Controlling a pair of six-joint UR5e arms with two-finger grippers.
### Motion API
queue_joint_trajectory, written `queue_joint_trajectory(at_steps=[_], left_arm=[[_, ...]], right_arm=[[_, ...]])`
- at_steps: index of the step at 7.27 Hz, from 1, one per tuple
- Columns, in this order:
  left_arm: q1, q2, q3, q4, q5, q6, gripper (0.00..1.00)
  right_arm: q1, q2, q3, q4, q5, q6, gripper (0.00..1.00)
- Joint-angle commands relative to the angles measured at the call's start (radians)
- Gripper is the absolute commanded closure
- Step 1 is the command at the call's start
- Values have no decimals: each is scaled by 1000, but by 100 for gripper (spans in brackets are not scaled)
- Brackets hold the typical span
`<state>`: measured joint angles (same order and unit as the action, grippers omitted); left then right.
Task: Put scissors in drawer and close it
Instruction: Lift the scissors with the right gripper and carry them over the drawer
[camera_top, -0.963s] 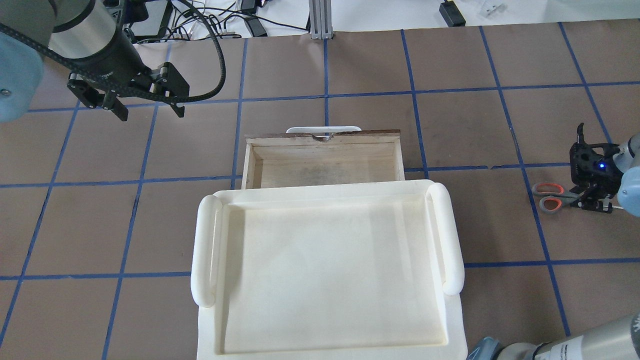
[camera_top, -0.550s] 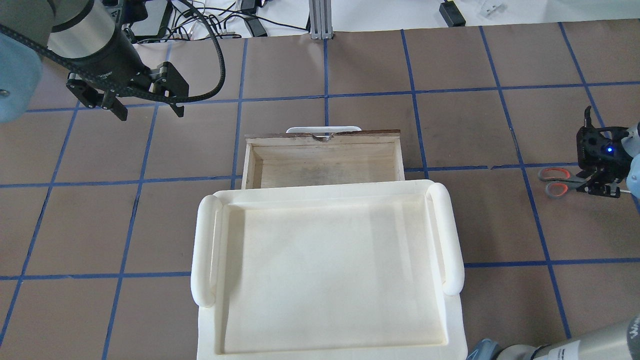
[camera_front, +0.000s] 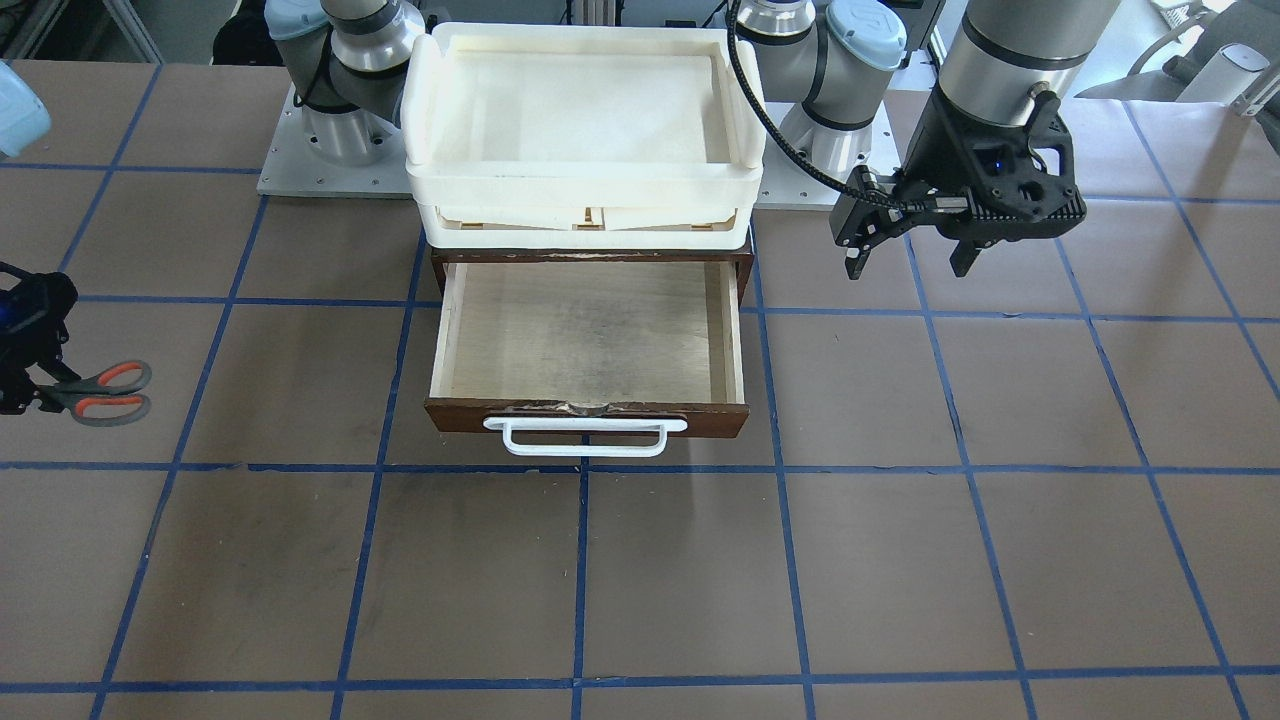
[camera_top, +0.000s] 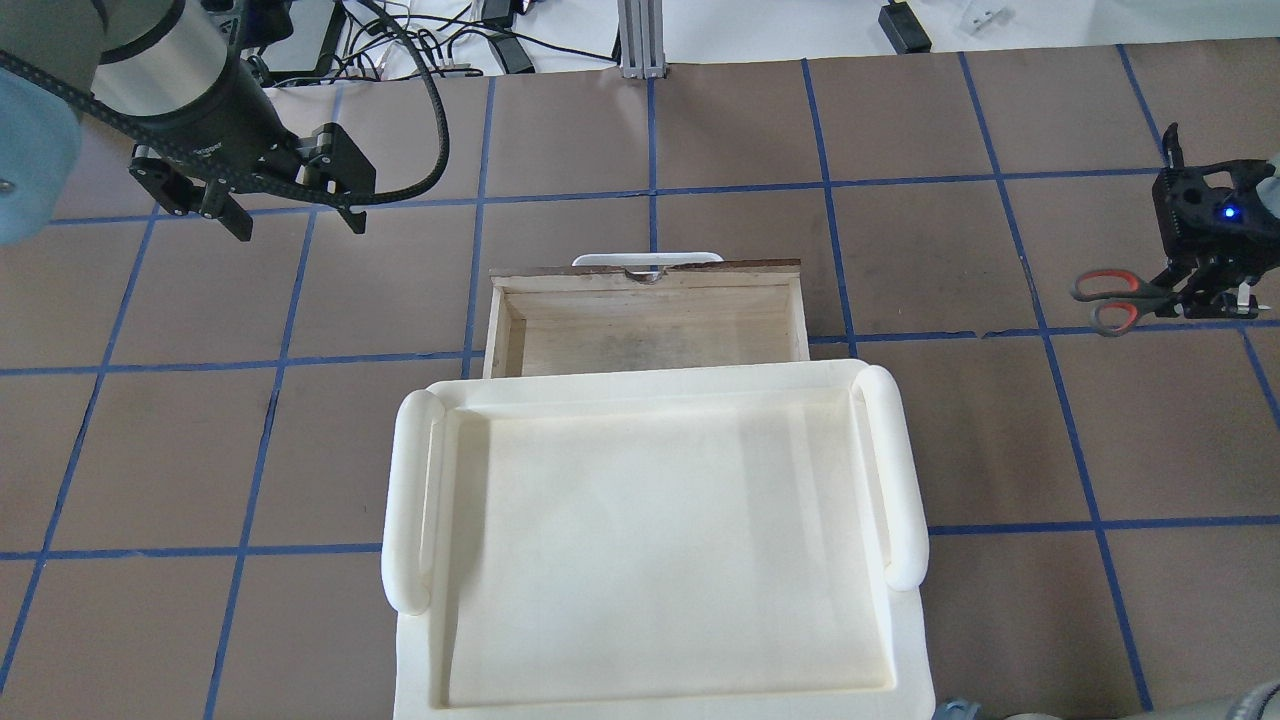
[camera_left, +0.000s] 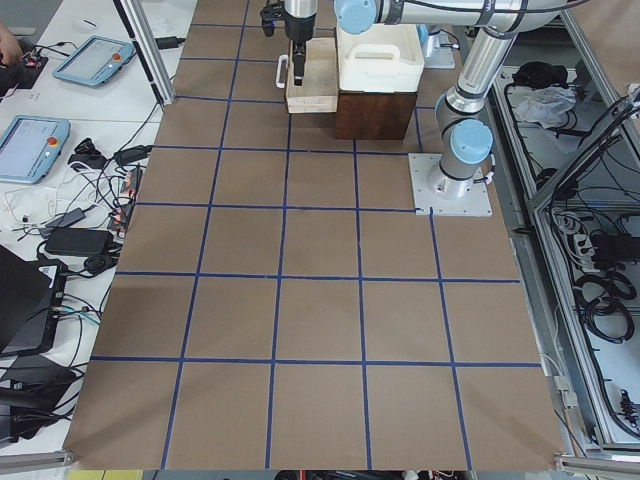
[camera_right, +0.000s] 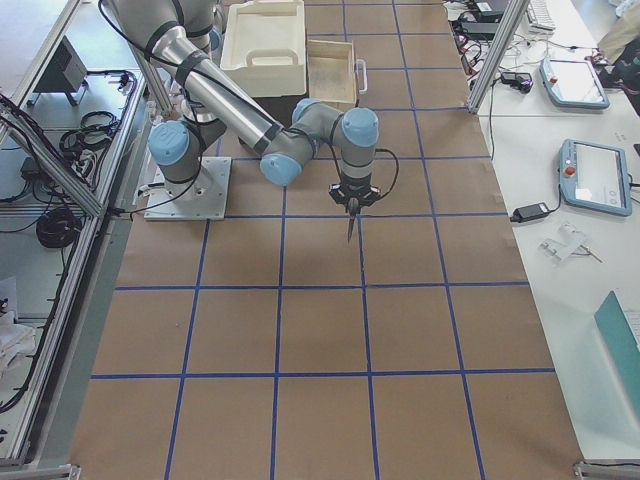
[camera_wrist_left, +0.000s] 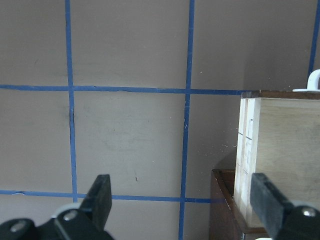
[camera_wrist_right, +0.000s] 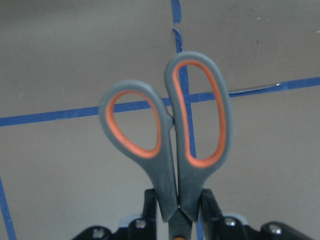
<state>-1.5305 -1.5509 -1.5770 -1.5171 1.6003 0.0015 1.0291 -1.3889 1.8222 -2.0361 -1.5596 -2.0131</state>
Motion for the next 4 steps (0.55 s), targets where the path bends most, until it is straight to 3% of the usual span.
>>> queue_joint_trajectory(at_steps=[1,4], left_arm=[[3,2,0,0,-2,2,0],[1,2,0,2,-10,0,0]], right_arm=[[90,-2,-154,178,3,7,100],[268,-25,-247,299,3,185,100]])
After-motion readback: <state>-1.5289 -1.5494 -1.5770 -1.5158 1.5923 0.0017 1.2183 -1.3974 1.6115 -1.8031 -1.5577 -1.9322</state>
